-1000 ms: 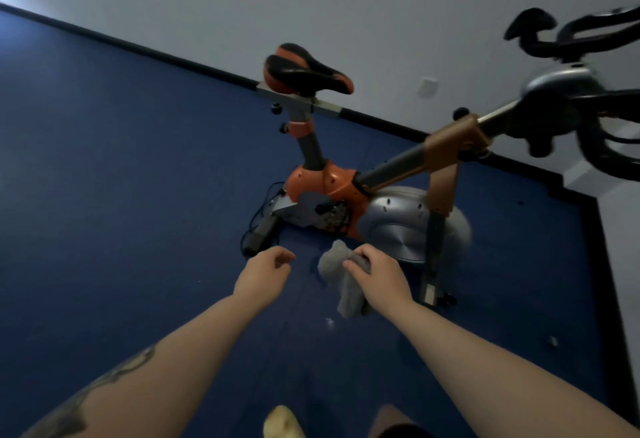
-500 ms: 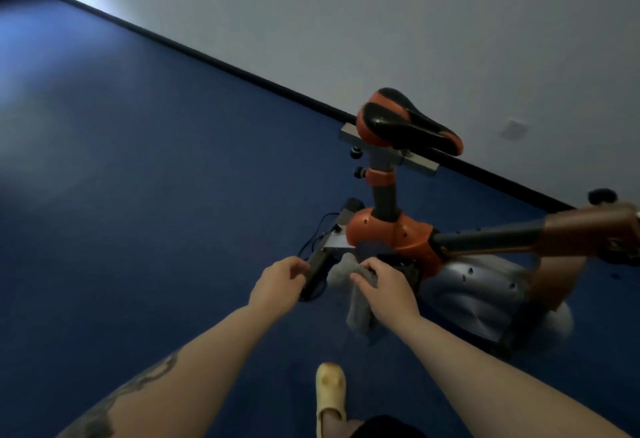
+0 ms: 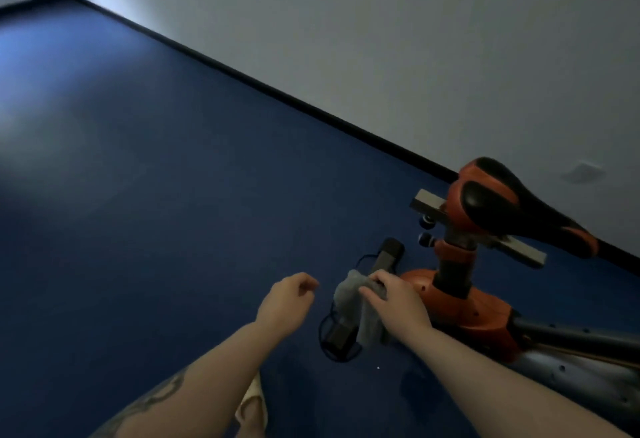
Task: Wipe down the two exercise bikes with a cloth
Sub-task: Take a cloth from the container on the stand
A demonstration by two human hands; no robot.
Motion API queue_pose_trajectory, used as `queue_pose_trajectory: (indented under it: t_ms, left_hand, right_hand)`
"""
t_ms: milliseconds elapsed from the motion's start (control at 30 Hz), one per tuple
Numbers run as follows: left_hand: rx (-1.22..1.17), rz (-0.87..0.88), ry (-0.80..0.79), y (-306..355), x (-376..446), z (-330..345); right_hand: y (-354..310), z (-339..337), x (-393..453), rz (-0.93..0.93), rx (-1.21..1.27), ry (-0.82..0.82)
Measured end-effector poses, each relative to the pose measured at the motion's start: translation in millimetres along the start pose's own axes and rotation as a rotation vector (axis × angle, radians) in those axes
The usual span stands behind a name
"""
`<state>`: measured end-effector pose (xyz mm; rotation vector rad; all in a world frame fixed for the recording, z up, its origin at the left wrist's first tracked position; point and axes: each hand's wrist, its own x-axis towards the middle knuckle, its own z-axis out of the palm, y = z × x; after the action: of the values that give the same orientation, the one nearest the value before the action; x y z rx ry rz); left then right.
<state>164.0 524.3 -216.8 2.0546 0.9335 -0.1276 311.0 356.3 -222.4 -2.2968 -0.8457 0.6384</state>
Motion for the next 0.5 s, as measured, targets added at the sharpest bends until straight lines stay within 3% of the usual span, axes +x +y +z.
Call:
queue_pose_trajectory:
  t_ms: [300, 500]
  left_hand:
    - [0.186, 0.177, -0.194, -8, 149, -130]
    - [0.202, 0.248, -0.317, 9, 239, -152]
  right_hand:
    - [-66, 41, 118, 0.28, 0.168, 0.246]
    - [-79, 41, 180, 0.378, 0.197, 0.366]
